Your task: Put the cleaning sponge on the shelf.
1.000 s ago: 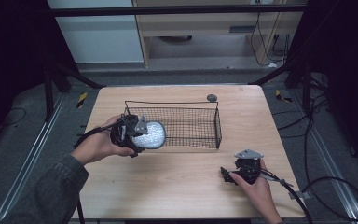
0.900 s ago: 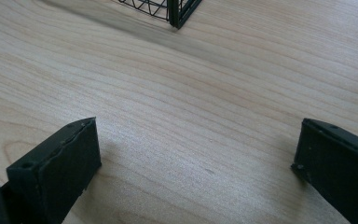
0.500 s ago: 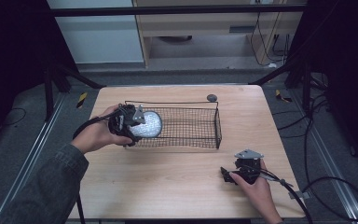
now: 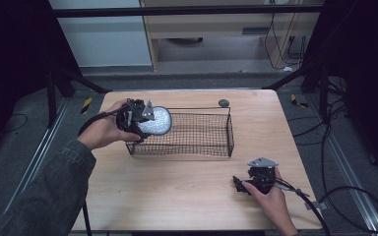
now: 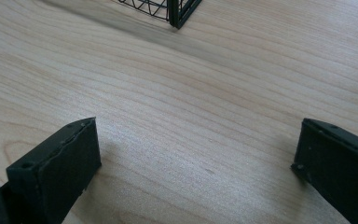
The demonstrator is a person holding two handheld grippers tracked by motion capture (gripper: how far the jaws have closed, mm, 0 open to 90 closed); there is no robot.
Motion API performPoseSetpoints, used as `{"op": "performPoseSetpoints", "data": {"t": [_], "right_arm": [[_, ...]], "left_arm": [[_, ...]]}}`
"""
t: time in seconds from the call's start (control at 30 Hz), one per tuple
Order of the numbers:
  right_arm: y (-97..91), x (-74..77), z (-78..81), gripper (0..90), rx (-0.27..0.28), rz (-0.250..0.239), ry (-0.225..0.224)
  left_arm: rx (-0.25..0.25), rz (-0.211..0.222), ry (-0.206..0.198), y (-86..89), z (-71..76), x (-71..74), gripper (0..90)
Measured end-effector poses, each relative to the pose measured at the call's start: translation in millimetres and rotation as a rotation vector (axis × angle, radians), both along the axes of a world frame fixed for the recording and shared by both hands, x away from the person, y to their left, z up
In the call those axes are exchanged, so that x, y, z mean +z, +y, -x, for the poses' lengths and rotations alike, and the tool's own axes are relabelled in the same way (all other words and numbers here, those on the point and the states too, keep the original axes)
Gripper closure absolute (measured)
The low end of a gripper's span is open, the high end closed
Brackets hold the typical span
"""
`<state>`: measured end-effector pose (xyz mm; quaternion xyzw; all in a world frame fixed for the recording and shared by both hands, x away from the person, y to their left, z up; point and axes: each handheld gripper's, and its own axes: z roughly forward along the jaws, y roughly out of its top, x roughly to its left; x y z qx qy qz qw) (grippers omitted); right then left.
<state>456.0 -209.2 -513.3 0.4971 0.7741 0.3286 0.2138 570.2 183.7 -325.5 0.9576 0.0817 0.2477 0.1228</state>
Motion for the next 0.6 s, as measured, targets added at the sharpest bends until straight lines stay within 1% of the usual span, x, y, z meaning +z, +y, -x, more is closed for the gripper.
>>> {"op": "performPoseSetpoints", "data": {"t": [0.27,0.53,0.6], "right_arm": [[0.0,0.0,-0.1,0.5,0.000,0.001,-0.001],[-0.1,0.0,-0.1,0.5,0.001,0.002,-0.001],[0.0,0.0,0.0,0.5,0.000,0.000,0.000]], "left_arm": [[-0.011,-0.010,0.001,-3.3,-3.5,-2.4,17.9],[-0.015,-0.019,-0.012,-8.7,-12.3,-8.6,17.9],[-0.015,-0.022,-0.010,-9.1,-13.5,-10.0,17.9]]}}
